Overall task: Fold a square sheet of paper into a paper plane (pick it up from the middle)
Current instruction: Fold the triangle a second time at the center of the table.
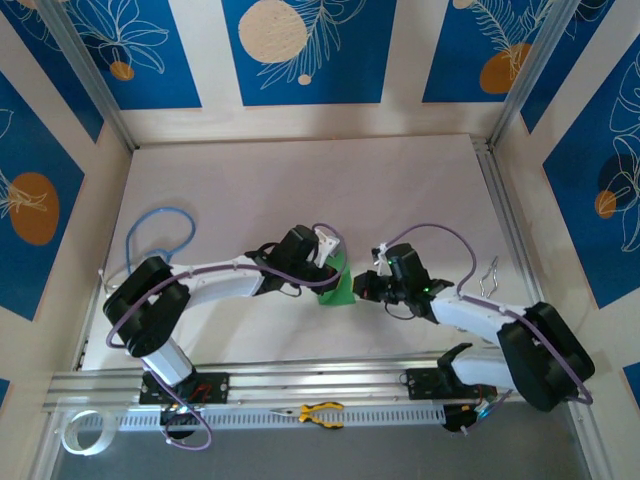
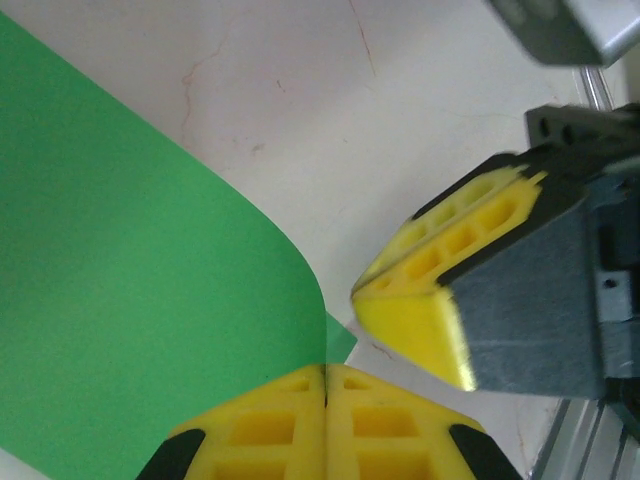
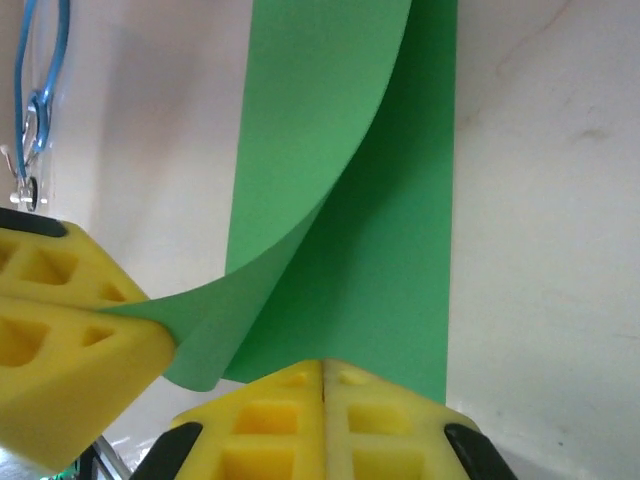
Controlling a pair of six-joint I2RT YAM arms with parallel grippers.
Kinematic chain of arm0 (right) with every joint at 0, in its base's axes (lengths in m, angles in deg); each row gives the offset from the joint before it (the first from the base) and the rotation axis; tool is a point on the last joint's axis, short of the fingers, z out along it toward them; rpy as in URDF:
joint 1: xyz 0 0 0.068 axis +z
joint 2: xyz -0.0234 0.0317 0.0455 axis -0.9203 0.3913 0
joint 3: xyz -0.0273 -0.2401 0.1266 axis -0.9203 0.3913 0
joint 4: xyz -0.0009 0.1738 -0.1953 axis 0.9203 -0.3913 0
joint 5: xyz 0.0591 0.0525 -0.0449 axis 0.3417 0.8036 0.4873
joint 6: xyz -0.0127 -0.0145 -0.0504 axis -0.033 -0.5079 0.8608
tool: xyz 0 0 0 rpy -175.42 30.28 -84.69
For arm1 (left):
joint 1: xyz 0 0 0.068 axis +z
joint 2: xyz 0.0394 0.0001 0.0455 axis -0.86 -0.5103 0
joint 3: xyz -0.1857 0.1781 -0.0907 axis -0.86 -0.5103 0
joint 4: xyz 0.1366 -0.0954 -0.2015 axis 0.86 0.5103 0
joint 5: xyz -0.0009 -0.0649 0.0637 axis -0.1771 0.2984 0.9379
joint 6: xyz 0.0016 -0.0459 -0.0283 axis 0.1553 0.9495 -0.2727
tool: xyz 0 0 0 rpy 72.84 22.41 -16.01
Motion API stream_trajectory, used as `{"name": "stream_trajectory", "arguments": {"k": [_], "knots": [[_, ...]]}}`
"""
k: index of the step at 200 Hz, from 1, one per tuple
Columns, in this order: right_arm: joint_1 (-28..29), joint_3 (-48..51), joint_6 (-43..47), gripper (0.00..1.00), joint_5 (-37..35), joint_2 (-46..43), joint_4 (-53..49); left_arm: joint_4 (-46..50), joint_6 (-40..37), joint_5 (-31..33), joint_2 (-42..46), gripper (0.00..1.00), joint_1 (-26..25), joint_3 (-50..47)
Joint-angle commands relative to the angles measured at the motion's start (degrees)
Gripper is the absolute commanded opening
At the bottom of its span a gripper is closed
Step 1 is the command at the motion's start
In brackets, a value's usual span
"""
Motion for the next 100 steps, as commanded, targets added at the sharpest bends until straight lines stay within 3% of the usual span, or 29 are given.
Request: {"name": "stream_trajectory", "arguments": {"k": [1, 100], "knots": [[1.43, -1.55, -0.12, 0.01, 2.04, 2.93, 1.69, -1.13, 1.07, -1.79, -0.54, 0.00, 0.59, -0.57], [7.00, -1.99, 0.18, 0.00, -9.53, 10.59, 7.93, -1.53, 2.15, -1.67, -0.71, 0.00, 0.59, -0.90]]}}
